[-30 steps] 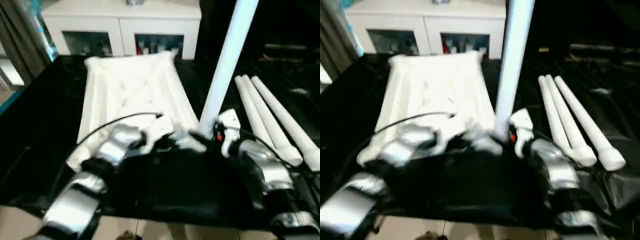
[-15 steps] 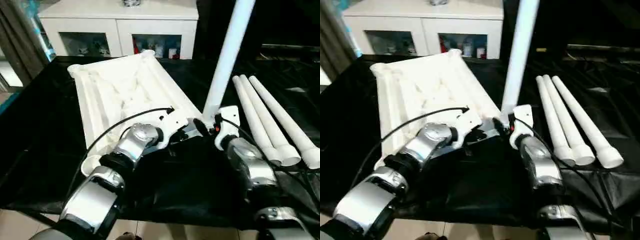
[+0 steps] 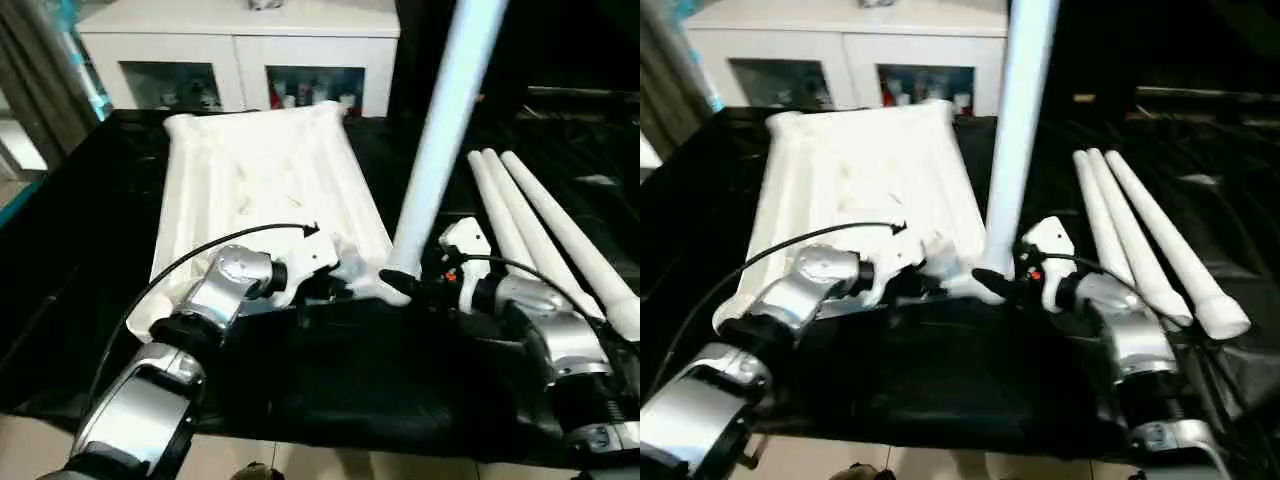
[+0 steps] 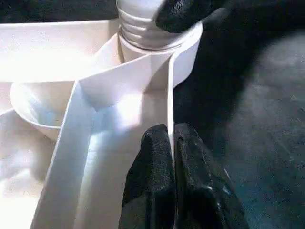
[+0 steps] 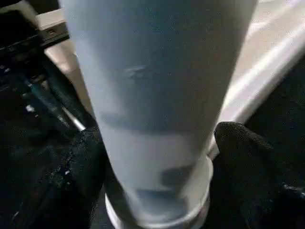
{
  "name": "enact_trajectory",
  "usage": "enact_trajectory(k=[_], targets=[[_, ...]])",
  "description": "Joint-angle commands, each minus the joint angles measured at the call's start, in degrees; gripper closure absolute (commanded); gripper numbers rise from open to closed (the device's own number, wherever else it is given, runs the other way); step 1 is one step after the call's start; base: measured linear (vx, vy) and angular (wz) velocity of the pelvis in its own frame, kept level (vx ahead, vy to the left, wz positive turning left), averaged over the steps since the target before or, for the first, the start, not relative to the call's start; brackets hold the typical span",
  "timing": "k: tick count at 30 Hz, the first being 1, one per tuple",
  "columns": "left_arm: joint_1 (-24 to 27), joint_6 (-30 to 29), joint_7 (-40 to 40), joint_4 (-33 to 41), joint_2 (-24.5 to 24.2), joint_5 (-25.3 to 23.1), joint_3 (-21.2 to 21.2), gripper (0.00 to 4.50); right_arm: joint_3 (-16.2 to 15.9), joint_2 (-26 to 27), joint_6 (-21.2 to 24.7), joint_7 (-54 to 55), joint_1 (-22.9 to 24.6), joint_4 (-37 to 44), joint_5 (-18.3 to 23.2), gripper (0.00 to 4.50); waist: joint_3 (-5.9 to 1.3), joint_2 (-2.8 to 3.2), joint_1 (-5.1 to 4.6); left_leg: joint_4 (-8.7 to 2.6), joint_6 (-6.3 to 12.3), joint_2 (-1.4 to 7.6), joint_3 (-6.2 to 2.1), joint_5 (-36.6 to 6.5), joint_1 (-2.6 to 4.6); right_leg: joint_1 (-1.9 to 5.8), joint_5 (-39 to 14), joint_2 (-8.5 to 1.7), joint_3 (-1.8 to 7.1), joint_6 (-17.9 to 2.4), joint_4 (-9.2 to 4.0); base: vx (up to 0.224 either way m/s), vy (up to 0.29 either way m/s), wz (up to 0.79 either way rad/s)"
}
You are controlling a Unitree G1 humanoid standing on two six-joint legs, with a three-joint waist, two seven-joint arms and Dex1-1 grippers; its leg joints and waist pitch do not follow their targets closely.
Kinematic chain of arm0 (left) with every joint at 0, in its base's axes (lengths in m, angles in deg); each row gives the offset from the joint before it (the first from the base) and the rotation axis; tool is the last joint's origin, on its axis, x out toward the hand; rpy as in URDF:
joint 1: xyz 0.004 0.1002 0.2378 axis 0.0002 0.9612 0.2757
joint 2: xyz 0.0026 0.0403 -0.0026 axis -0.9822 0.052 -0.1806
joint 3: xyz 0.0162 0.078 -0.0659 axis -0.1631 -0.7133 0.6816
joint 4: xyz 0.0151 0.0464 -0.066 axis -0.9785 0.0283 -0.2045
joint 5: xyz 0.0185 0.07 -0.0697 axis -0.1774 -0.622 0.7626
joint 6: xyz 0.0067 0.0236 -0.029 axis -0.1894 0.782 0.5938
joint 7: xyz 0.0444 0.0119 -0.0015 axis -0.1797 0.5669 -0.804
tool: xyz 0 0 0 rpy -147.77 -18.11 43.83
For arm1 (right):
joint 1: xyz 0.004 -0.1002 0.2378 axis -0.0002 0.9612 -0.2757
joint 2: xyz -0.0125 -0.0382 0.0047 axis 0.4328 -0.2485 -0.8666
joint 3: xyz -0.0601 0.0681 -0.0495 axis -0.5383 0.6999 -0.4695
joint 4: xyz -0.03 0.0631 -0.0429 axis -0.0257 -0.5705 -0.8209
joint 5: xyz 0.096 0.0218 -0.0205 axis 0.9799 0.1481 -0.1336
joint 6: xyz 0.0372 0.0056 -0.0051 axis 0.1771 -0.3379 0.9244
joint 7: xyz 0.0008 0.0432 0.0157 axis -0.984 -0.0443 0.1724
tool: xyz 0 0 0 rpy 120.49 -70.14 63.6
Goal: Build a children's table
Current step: Rotate leg to tighten
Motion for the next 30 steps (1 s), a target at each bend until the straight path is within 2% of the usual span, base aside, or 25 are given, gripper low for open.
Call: enact_trajectory(k=[1,8,15,18,19,21,22,23,24,26,27,28,29,30], targets=[[0.44,1.84,-2.13,1.18,-0.19,2.51,0.46,4.50,-0.21,-1.03,-0.13,-0.33,-0.73,-0.40,-0.74,0.83,-3.86,-1.46,0.01,-3.81,5.06,3.38,-1.35,-10.96,1.56,2.44,-9.80,-3.72,2.23,-13.58,-4.13,0.000,0.000,0.00],[0.15,1.76,-3.02,1.24,-1.43,2.25,1.23,4.50,-1.56,-1.46,0.71,-3.04,-0.28,0.68,-0.56,1.51,-3.89,-1.67,0.08,-3.69,5.35,3.28,-1.31,-9.87,1.45,2.53,-8.77,-3.77,2.23,-13.57,-4.01,0.000,0.000,0.00],[-0.19,1.65,-1.58,0.76,-1.21,2.02,1.60,4.50,-1.32,-1.04,1.56,-2.74,0.58,0.97,0.23,1.80,-3.91,-1.78,0.07,-3.66,5.35,3.28,-1.30,-9.60,1.48,2.58,-8.61,-3.72,2.23,-13.61,-3.95,0.000,0.000,0.00],[-1.06,0.60,2.85,-0.64,-0.44,1.18,2.32,4.50,0.48,0.69,3.27,1.39,1.49,0.66,0.79,1.82,-3.88,-1.75,0.02,-3.68,5.35,3.24,-1.34,-9.56,1.47,2.48,-9.24,-3.77,2.25,-13.36,-4.04,0.000,0.000,0.00],[-1.27,0.04,4.02,-0.95,-0.19,1.08,2.58,4.50,0.71,1.10,3.10,2.63,1.64,0.39,0.48,1.82,-3.86,-1.92,-0.03,-3.71,5.15,3.24,-1.34,-9.72,1.47,2.44,-9.73,-3.77,2.27,-13.22,-4.11,0.000,0.000,0.00],[-2.79,-1.93,11.56,-3.03,1.50,0.17,3.75,4.50,2.92,3.98,2.76,11.91,1.20,-3.45,-1.08,1.83,-3.72,-1.79,-0.20,-3.87,4.02,3.19,-1.37,-11.06,1.69,2.18,-12.34,-3.76,2.33,-12.67,-4.41,0.000,0.000,0.00],[-2.79,-1.93,11.56,-3.03,1.50,0.17,3.75,4.50,2.92,3.98,2.76,11.91,1.20,-3.45,-1.08,1.83,-3.75,-1.77,-0.32,-3.91,3.59,3.18,-1.40,-11.31,1.70,2.17,-12.75,-3.76,2.35,-12.57,-4.40,0.000,0.000,0.00],[-3.91,-3.47,16.82,-4.51,2.72,-0.46,4.46,4.50,4.38,5.77,3.00,17.74,0.68,-5.76,-1.74,1.83,-3.71,-1.84,-0.50,-4.01,2.90,3.13,-1.48,-11.87,1.69,2.23,-13.70,-3.79,2.30,-12.30,-4.52,0.000,0.000,0.00],[-5.22,-5.42,22.65,-6.20,4.37,-0.71,5.43,4.50,6.15,7.83,3.73,24.45,-0.12,-8.06,-2.11,1.83,-3.66,-1.65,-0.70,-4.14,2.04,3.06,-1.49,-12.87,1.90,1.97,-14.72,-3.67,2.35,-12.14,-4.66,0.000,0.000,0.00],[-6.93,-7.52,30.28,-8.12,7.04,-0.21,7.13,4.50,7.71,10.38,3.60,32.31,-1.04,-10.09,-2.79,1.83,-3.69,-1.74,-0.89,-4.19,1.11,3.00,-1.58,-13.48,2.08,2.02,-15.24,-3.72,2.34,-11.82,-4.87,0.000,0.000,0.00],[-7.00,-7.63,30.58,-8.17,7.18,-0.19,7.19,4.50,7.77,10.51,3.63,32.61,-1.07,-10.16,-2.79,1.83,-3.70,-1.85,-0.95,-4.14,1.36,2.87,-1.51,-12.97,1.96,2.14,-14.48,-3.73,2.37,-11.67,-4.87,0.000,0.000,0.00],[-7.47,-8.41,32.72,-8.57,8.14,-0.05,7.59,4.50,8.20,11.44,3.85,34.77,-1.34,-10.63,-2.79,1.84,-3.84,-1.64,-0.85,-4.04,1.62,2.83,-1.54,-12.35,1.88,2.31,-13.50,-3.80,2.38,-11.65,-4.78,0.000,0.000,0.00],[-8.37,-10.02,36.64,-8.85,10.92,0.63,8.43,4.50,8.96,14.18,3.96,39.17,-2.09,-11.51,-2.61,1.84,-3.89,-1.72,-0.98,-3.91,2.51,2.76,-1.37,-11.25,1.77,2.22,-11.29,-3.68,2.49,-11.84,-4.66,0.000,0.000,0.00],[-8.88,-10.73,38.47,-8.82,13.06,0.92,8.61,4.50,8.71,16.17,3.90,41.43,-2.66,-11.93,-2.90,1.84,-4.01,-1.41,-0.74,-3.88,2.93,2.78,-1.46,-10.24,1.77,2.25,-9.86,-3.74,2.43,-12.10,-4.51,0.000,0.000,0.00]])
